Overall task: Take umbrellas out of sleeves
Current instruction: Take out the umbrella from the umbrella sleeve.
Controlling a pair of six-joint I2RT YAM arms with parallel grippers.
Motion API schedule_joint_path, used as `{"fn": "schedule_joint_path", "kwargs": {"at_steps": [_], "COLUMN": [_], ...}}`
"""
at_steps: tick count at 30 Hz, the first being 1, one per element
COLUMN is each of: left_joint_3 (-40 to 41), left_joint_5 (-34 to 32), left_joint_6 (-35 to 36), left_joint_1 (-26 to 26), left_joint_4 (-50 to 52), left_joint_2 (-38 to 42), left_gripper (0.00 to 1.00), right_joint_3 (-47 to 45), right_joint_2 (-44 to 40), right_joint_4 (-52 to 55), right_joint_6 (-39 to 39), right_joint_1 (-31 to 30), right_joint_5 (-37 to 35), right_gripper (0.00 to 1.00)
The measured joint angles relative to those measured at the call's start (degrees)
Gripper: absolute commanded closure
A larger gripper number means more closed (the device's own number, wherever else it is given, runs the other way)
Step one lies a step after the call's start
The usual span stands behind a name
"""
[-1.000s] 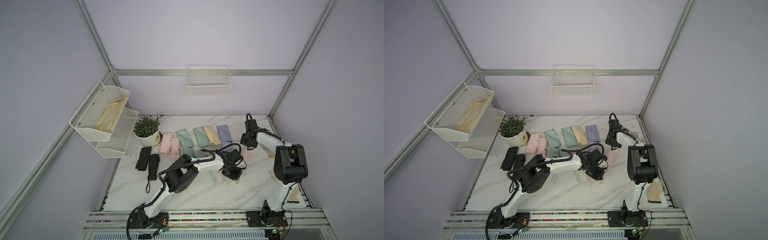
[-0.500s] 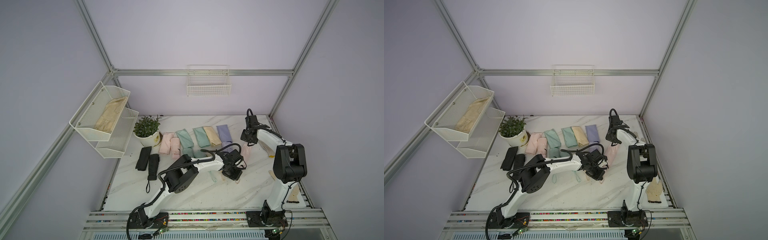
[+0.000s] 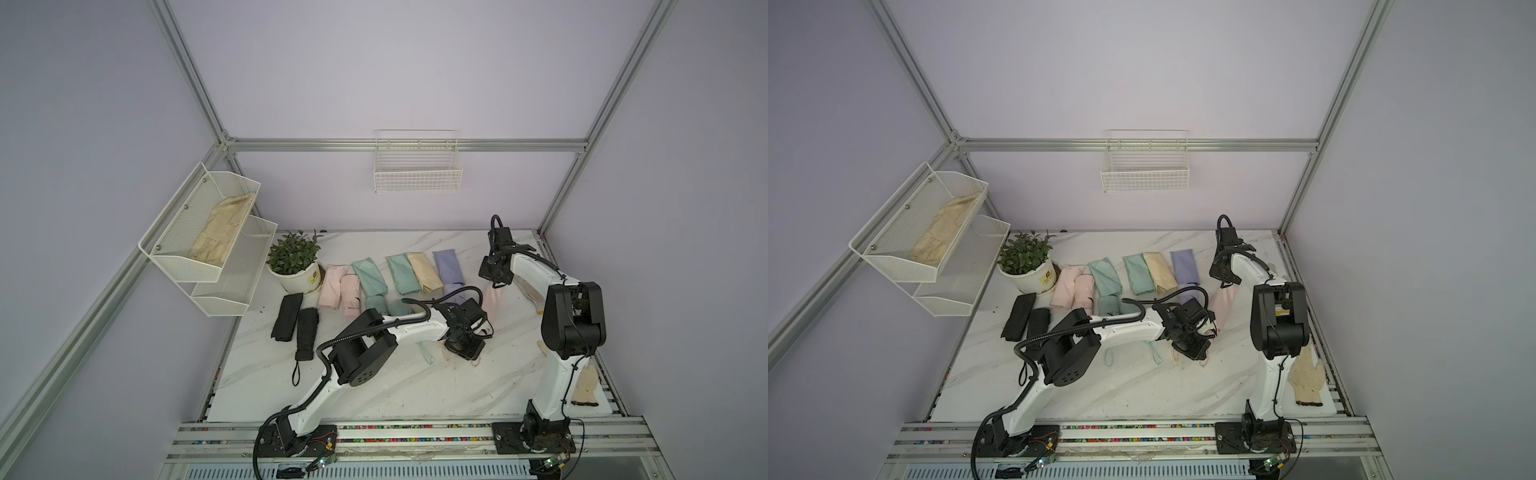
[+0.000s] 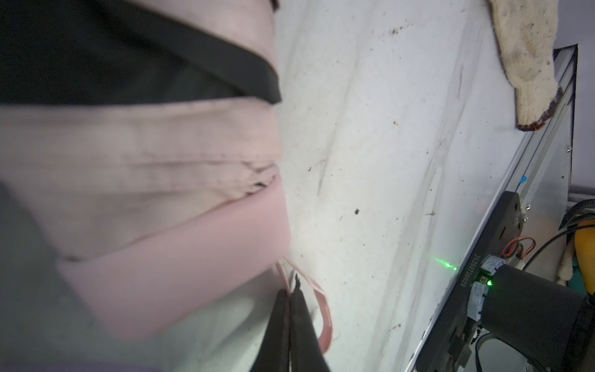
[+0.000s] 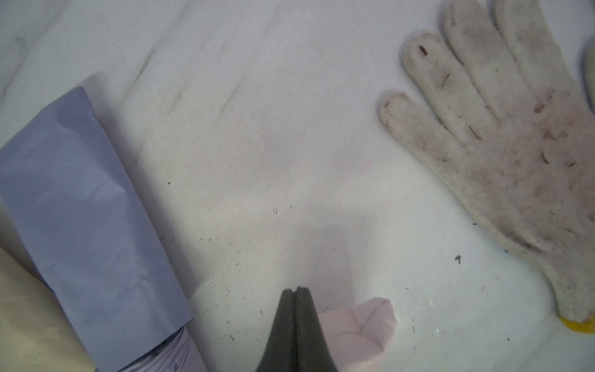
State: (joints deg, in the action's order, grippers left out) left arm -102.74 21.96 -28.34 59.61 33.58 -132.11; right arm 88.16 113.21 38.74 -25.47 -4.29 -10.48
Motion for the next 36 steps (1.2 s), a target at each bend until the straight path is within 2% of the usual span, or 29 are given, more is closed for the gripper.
{"fn": "schedule_joint_path", "kwargs": {"at_steps": [18,29,36], "left_joint_3": [-12.90,-23.58,-25.31], "left_joint_5": [3.10,5.79,7.08], "left_joint_6": [0.48,0.46,0.46], "left_joint_1": [-0.37,-1.55,-2.84], "left_joint_4": [5.77,8.55,9.05], "left_joint_2": [-7.26,-12.74,-13.73], "left_gripper": [1.00,1.00,1.00], "right_joint_3": [10.99,16.02,20.06], "right_joint_2": [6.47,10.05,13.20], "right_joint_4": [0.31,0.33,0.39], "right_joint_6": [-0.13,-0.22,-0.61], "right_joint_1": [0.00,0.07,0.17], "right_joint_5": [0.07,0.42,0.68], "right_gripper": [1.00,1.00,1.00]}}
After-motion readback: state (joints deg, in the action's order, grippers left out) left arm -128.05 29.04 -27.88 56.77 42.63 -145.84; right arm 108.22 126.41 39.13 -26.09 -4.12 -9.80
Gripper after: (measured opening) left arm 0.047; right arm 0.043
